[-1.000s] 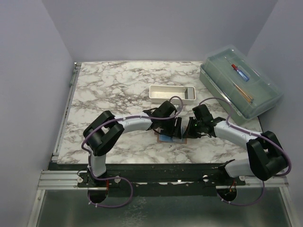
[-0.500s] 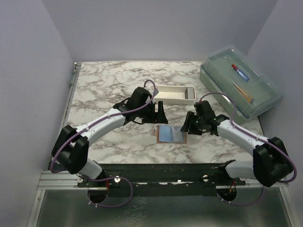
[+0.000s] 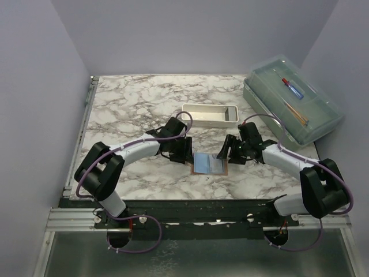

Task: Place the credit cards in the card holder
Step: Insert the credit card into the card holder, then close the card holder at the center of the board.

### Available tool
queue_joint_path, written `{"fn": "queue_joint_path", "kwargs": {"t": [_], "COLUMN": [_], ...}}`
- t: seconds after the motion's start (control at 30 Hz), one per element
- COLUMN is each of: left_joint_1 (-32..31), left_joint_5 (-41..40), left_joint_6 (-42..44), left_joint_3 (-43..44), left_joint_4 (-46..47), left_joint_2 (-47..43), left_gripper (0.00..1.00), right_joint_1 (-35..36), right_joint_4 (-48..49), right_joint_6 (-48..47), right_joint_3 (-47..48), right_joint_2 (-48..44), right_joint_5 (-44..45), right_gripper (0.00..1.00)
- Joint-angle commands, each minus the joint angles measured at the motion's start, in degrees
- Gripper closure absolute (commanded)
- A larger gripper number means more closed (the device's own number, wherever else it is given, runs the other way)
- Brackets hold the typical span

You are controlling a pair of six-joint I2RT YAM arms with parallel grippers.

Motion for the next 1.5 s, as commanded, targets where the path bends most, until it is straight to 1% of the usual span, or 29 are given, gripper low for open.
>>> {"fn": "queue_joint_path", "kwargs": {"t": [0.0,0.03,0.1,0.2,0.27,0.37,0.43,0.5,0.57,0.67,0.7,0.77,0.83,0.97,1.17,1.23,1.3,1.43,1.47], "left_joint_1": [-0.47,-0.43,-0.70,-1.36,-1.79,-2.22,-2.59,-2.54,-2.54,-2.53,-2.54,-2.57,-2.59,-2.59,-2.55,-2.58,-2.58,-2.54,-2.60], "left_joint_5": [-1.65,-1.58,-1.33,-1.00,-1.03,-0.71,-0.51,-0.58,-0.68,-0.52,-0.43,-0.50,-0.51,-0.17,-0.03,-0.19,-0.37,-0.66,-0.72], "left_joint_6": [-1.02,-1.12,-1.64,-2.41,-2.79,-3.17,-3.25,-3.43,-3.35,-3.34,-3.39,-3.58,-3.77,-3.49,-3.35,-3.35,-3.36,-3.35,-3.30], "left_joint_3": [-1.79,-2.11,-2.68,-3.03,-2.99,-2.86,-2.69,-3.02,-3.40,-3.68,-3.72,-3.74,-3.75,-3.74,-4.45,-4.70,-5.04,-5.43,-5.51], "left_joint_4": [3.76,4.29,5.38,6.98,7.56,8.16,8.16,8.17,8.18,8.09,8.09,8.09,8.05,8.09,8.11,8.09,8.10,8.09,8.09], "left_joint_2": [1.70,2.04,2.96,4.06,4.66,5.51,5.77,5.32,4.81,4.81,4.89,5.07,4.90,4.37,3.75,3.55,3.04,2.29,2.27], "left_gripper": [0.57,0.62,0.68,0.79,0.85,0.90,0.91,0.91,0.93,0.97,0.98,1.00,1.00,1.00,1.00,1.00,1.00,1.00,1.00], "right_joint_1": [-0.72,-0.68,-0.69,-0.70,-0.64,-0.66,-0.60,0.55,1.54,4.42,5.52,7.80,10.16,12.90,14.04,14.04,13.98,13.99,14.02], "right_joint_4": [4.21,3.93,2.93,3.21,3.54,4.54,3.14,-1.75,-6.62,-11.48,-13.18,-15.96,-17.52,-19.14,-19.46,-20.03,-19.26,-14.75,-14.37], "right_joint_6": [0.17,-0.15,-1.24,-2.97,-3.35,-3.20,-3.30,-4.23,-5.80,-6.74,-6.63,-6.14,-5.16,-3.31,-2.32,-1.25,-0.87,-0.58,-0.32], "right_joint_3": [-1.77,-1.75,-1.63,-2.20,-2.31,-2.56,-2.28,-0.21,2.58,6.71,8.13,10.89,12.72,15.38,17.29,17.23,16.36,13.77,13.55], "right_joint_2": [2.68,3.08,4.08,4.23,4.55,5.08,4.03,2.38,1.28,1.65,2.56,5.26,7.84,12.56,17.56,18.10,17.39,14.07,13.52], "right_joint_5": [-3.57,-2.94,-1.10,-0.82,-1.96,-4.22,-2.30,4.76,9.86,15.80,17.45,20.15,22.81,25.08,26.86,28.08,27.47,23.71,23.47], "right_gripper": [0.30,0.30,0.30,0.30,0.30,0.31,0.31,0.30,0.26,0.19,0.14,0.02,0.00,0.00,0.00,0.04,0.11,0.30,0.36]}}
